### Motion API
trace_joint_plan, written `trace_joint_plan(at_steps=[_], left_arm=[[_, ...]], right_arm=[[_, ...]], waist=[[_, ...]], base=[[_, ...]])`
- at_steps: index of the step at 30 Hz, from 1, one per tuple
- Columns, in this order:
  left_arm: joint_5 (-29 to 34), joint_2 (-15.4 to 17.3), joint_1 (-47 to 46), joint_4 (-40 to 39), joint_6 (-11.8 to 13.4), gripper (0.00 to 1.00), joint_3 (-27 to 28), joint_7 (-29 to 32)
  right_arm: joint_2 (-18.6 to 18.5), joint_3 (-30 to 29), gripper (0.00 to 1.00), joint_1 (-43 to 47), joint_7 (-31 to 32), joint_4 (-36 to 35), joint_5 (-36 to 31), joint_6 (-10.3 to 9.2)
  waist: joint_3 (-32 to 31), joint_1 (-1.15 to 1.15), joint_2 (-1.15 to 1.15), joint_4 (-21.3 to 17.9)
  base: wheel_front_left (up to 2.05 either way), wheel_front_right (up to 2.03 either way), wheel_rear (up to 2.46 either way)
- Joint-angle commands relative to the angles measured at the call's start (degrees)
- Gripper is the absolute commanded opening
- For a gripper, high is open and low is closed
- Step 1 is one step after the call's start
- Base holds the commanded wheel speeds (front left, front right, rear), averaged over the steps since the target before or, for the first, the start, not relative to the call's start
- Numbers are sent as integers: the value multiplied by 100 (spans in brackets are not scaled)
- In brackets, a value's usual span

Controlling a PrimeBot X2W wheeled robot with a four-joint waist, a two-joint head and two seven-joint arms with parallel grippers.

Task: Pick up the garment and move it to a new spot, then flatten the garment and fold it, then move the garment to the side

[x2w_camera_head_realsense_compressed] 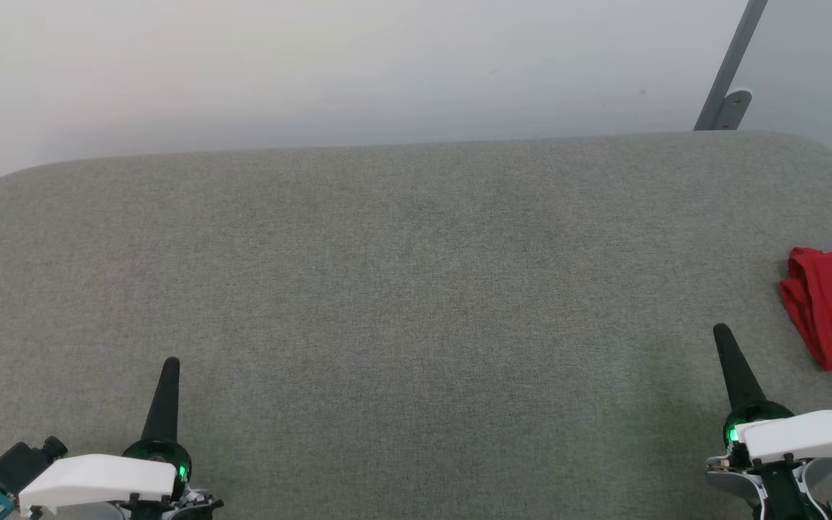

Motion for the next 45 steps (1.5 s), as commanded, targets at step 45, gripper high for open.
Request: trace_joint_plan(at_steps=[45], left_arm=[[-1938,-182,-490,266,11,0,193,601]], right_arm=[[105,-49,0,-278,353,264,2075,-1]], waist=[[-122,0,0,-74]], base=[[0,0,0]])
